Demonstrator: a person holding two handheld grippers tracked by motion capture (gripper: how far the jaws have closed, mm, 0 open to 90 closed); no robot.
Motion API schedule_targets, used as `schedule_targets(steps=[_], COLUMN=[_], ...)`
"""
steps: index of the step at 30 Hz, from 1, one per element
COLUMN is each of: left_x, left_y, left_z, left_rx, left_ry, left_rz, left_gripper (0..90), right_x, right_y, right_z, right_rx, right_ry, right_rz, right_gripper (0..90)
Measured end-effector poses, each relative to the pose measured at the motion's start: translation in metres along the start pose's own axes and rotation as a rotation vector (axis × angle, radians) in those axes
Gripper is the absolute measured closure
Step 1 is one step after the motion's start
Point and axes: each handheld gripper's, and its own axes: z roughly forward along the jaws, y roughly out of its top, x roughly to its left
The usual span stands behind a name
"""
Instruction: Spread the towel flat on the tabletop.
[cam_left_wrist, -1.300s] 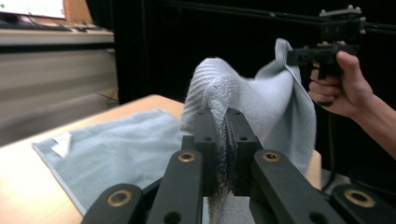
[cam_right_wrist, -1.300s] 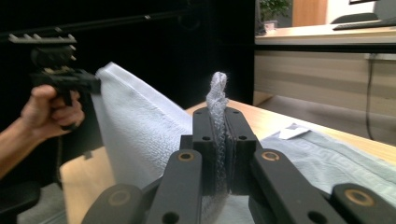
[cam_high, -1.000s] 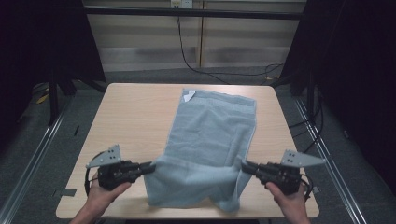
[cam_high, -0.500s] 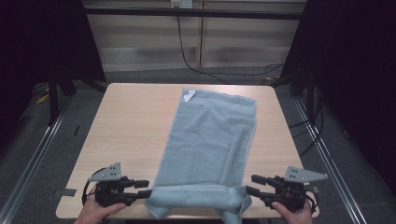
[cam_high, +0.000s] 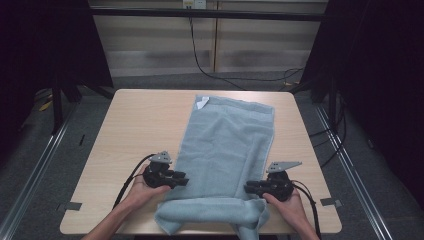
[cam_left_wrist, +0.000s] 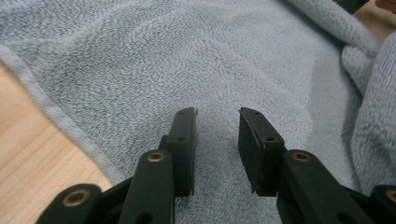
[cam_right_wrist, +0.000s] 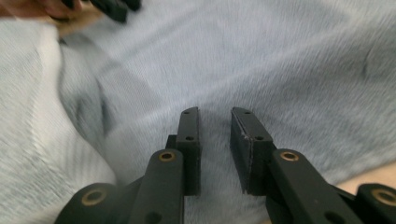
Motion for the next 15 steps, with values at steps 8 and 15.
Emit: schedule_targets(steps=[8,15], left_x=[-0.017,-0.040], left_y=[-0.028,-0.052], left_z=[-0.026,-0.048], left_rx=[0.002,0.019], left_ry=[0.033,0.007], left_rz=[0.019,0.017], left_gripper=[70.4,70.5], right_x=[0.001,0.011], right_y=[-0.028,-0.045], right_z=[-0.020,-0.035], right_rx=[0.041,0.034], right_ry=[-0.049,-0.054], right_rz=[0.019,0.024], right_gripper=[76.0,76.0])
